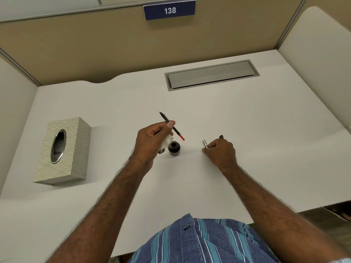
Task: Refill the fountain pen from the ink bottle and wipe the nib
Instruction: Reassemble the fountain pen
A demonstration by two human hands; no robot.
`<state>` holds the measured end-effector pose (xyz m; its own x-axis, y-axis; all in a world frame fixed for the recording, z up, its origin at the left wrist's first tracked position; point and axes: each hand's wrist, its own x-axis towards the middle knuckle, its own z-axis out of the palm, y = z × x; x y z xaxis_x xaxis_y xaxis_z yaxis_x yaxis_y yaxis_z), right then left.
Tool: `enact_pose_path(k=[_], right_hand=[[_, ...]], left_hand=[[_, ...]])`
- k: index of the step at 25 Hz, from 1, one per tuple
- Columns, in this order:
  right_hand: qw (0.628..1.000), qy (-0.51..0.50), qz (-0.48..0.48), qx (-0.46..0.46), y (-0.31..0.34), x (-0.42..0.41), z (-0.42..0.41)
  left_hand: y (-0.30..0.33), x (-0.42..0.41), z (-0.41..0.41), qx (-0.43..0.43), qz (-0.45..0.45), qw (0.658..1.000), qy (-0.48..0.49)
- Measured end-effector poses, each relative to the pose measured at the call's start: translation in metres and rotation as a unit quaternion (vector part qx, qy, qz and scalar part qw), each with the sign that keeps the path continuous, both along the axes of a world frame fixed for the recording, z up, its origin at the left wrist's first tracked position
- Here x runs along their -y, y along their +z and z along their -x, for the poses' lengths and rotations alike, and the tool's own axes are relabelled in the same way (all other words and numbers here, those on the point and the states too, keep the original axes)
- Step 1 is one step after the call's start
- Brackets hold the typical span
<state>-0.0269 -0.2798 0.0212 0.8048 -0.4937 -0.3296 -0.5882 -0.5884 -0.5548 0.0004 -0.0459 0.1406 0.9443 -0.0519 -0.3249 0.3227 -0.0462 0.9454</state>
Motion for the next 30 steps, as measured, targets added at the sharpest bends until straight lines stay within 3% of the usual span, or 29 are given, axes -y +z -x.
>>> enact_pose_path(k=[4,9,15,30], right_hand=[[1.0,0.013,-0.018,0.013,0.004,-0.004,0.007],[0.981,0.056,-0.125,0.137,0.024,-0.011,0.023],[0.957,0.094,-0.151,0.231,0.055,-0.027,0.042],[0.942,0.105,-0.152,0.279,0.081,-0.041,0.052]], left_hand=[[0.001,0.0,0.0,-0.014,0.012,1.0,0.004],[0.003,0.001,-0.001,-0.015,0.03,0.999,0.01],[0.005,0.003,-0.003,-0.005,0.032,0.999,0.01],[0.008,0.009,0.011,0.008,0.011,0.999,-0.045]])
